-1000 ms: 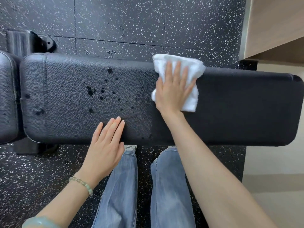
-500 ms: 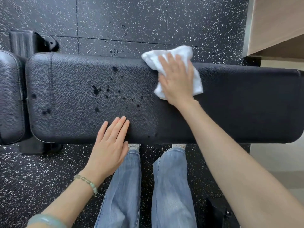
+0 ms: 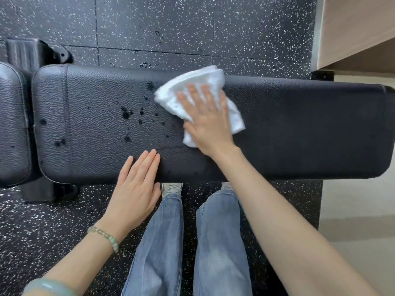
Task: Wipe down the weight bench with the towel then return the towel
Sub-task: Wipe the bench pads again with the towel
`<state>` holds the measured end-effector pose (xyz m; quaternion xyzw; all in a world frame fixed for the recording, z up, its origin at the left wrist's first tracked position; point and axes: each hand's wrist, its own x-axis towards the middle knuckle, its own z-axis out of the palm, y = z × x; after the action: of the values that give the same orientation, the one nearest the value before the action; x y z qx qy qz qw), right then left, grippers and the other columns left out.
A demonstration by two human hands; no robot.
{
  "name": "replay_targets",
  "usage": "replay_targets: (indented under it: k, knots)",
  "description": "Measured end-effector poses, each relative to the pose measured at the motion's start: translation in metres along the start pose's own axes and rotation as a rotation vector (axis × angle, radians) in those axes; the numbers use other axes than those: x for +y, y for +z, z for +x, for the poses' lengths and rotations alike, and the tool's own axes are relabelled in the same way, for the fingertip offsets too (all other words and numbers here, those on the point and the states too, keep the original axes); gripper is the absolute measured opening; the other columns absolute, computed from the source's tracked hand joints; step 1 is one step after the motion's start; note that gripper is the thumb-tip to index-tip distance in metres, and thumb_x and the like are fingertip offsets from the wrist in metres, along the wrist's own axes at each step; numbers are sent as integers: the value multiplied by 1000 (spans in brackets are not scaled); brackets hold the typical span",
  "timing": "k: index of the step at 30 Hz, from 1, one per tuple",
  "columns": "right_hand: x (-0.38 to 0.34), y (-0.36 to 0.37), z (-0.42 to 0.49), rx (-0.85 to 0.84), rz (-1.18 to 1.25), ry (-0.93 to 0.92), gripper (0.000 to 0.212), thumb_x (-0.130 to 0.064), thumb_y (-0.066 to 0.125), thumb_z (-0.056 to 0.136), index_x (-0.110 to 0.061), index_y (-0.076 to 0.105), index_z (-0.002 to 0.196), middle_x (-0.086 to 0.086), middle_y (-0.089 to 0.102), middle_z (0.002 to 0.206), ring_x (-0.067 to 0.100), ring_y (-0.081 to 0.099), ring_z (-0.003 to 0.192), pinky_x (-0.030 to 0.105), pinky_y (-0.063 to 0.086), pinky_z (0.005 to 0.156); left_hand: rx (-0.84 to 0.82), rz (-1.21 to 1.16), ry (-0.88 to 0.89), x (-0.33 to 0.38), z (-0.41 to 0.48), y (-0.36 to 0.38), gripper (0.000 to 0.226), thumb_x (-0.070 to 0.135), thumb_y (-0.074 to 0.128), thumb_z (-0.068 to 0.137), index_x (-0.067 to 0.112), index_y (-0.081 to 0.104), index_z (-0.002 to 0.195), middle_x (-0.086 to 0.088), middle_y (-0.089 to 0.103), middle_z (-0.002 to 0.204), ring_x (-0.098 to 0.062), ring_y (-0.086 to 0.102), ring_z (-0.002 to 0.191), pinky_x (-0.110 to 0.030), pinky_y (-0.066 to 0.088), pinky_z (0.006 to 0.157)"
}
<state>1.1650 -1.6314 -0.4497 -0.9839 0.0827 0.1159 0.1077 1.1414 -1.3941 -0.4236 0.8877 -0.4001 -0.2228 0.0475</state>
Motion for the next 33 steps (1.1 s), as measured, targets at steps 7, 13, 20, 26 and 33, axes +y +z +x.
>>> replay_targets:
  k: [7,13,20,26,33]
  knots:
    - [25,12,-43,97,52,451,60,-43,19,92,-27,20,150,4,15,158,28,10,145,53,0,114,21,22,-1,-2,-3,0,57,25,36,92,-1,38,143,-14,36,151,-26,32,139,-50,20,115]
    - [-68,28,-37,85,55,308,61,-43,22,91,-24,27,148,8,23,156,32,16,144,56,5,114,31,48,-6,-7,-16,4,57,24,38,91,-3,39,142,-14,36,150,-26,34,138,-50,20,115]
    - [-28,32,-70,32,-32,-31,67,-42,31,82,-26,32,146,4,32,152,28,22,142,50,5,114,25,74,-24,-5,-22,8,57,25,35,92,-3,39,142,-16,37,150,-27,36,137,-50,20,115]
    - [42,35,-120,122,30,210,61,-35,35,87,-24,32,147,8,29,154,33,22,141,54,6,112,24,35,-102,7,-22,9,62,30,30,91,0,34,145,-12,31,153,-23,26,142,-43,6,118]
    - [-36,46,-112,154,128,479,62,-42,23,91,-21,23,150,10,17,157,34,11,144,56,-2,113,36,0,-117,3,-23,16,68,30,35,85,6,29,148,-7,25,156,-18,18,145,-39,0,119]
